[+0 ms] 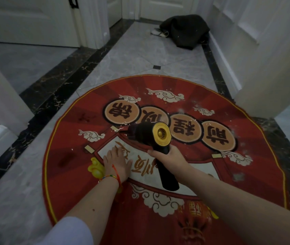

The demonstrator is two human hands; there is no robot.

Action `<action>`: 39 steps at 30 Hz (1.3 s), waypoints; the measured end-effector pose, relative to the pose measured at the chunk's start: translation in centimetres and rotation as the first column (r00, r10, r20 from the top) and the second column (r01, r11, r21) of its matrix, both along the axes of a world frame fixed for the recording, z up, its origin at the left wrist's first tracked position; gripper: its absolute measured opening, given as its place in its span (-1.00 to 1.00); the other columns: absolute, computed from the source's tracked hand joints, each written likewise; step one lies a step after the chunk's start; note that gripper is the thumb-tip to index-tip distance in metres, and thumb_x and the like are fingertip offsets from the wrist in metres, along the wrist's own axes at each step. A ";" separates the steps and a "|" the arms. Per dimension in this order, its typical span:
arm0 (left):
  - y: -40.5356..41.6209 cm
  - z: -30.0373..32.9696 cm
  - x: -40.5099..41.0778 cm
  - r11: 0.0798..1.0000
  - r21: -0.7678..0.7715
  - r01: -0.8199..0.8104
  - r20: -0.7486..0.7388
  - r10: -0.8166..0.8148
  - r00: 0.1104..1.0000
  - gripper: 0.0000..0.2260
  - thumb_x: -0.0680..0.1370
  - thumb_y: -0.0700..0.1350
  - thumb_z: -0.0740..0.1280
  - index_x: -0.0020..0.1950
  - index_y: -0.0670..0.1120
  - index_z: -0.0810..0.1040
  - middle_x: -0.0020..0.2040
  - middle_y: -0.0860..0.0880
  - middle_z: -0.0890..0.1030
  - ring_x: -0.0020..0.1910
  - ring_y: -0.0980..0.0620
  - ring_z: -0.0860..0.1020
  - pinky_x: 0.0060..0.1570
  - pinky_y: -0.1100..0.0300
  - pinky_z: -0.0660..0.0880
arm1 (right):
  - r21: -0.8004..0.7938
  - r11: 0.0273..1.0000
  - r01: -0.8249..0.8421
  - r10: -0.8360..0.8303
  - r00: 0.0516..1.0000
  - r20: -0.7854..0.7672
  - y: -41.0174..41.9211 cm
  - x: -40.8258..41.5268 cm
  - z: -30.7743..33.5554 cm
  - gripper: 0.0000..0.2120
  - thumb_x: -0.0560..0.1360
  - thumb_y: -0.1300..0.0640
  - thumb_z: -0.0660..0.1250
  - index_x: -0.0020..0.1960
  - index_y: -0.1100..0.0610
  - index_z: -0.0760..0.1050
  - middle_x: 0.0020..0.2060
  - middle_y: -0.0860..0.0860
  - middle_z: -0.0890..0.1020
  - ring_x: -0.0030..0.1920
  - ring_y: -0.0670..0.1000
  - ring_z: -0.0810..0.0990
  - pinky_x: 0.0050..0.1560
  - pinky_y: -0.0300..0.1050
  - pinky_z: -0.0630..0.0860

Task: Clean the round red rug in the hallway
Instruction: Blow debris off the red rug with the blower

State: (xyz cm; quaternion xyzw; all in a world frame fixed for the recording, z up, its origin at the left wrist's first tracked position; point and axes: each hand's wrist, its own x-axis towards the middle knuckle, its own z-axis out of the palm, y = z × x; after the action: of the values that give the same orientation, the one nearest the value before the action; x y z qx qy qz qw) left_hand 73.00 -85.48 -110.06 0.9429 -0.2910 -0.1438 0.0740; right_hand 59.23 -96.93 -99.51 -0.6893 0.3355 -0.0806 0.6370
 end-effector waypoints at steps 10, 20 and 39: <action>-0.3 -0.3 0.1 0.999 -0.042 0.011 0.067 -0.008 0.998 -0.37 0.59 0.21 0.10 0.52 -0.13 0.09 0.51 -0.14 0.16 0.47 -0.11 0.15 0.44 -0.02 0.06 | 0.161 0.983 0.085 -0.088 0.996 0.013 -0.2 0.0 0.4 -0.84 0.45 0.10 0.43 -0.07 0.16 0.52 -0.37 0.10 0.55 -0.38 0.01 0.54 -0.27 -0.11 0.48; -0.6 0.2 0.2 0.998 -0.048 0.027 0.094 -0.023 0.995 -0.38 0.59 0.19 0.11 0.52 -0.15 0.10 0.48 -0.15 0.21 0.44 -0.11 0.19 0.44 -0.02 0.10 | 0.259 0.956 0.138 -0.143 0.990 0.002 -0.1 0.5 0.0 -0.81 0.45 0.10 0.41 -0.04 0.21 0.52 -0.36 0.09 0.54 -0.36 0.00 0.56 -0.23 -0.09 0.51; -0.5 0.0 0.1 0.999 -0.037 0.020 0.064 -0.018 0.998 -0.38 0.56 0.18 0.17 0.52 -0.07 0.10 0.49 -0.12 0.18 0.45 -0.11 0.17 0.43 -0.04 0.10 | 0.359 0.922 0.143 -0.169 0.985 0.043 -0.5 0.1 -0.5 -0.75 0.42 0.05 0.46 -0.09 0.23 0.54 -0.33 0.10 0.55 -0.34 0.05 0.55 -0.25 -0.04 0.50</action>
State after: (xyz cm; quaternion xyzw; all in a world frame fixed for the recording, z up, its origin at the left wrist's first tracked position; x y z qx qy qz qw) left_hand 73.10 -85.93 -110.03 0.9427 -0.3049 -0.1091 0.0809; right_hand 59.29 -97.40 -100.02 -0.5309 0.3746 -0.0944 0.7542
